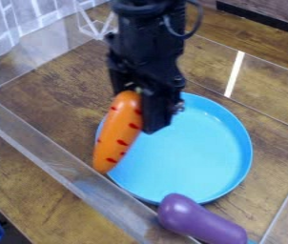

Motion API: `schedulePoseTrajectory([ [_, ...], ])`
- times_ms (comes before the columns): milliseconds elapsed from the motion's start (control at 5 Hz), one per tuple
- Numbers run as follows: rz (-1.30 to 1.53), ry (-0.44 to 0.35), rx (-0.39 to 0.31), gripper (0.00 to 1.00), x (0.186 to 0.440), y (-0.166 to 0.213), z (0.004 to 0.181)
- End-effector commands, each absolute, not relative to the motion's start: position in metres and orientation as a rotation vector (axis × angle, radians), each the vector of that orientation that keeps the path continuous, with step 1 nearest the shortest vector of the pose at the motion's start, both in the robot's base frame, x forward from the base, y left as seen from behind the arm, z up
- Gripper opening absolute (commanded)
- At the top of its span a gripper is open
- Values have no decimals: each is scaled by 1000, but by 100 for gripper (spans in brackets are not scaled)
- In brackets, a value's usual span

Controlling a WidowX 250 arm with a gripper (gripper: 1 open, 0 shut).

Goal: Remove the carrot from the blue tray and put it on the table

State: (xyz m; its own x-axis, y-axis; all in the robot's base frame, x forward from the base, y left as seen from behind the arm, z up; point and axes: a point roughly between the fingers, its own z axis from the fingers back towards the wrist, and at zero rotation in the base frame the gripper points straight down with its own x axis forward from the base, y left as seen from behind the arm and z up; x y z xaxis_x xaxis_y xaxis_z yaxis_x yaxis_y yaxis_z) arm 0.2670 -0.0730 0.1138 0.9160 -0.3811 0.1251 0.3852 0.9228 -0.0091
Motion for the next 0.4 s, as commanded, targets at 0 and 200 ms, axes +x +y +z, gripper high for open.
schedulePoseTrajectory([
  [0,-401,-171,-32,0,273,-89,128],
  [200,-403,-162,-22,0,272,-82,142],
])
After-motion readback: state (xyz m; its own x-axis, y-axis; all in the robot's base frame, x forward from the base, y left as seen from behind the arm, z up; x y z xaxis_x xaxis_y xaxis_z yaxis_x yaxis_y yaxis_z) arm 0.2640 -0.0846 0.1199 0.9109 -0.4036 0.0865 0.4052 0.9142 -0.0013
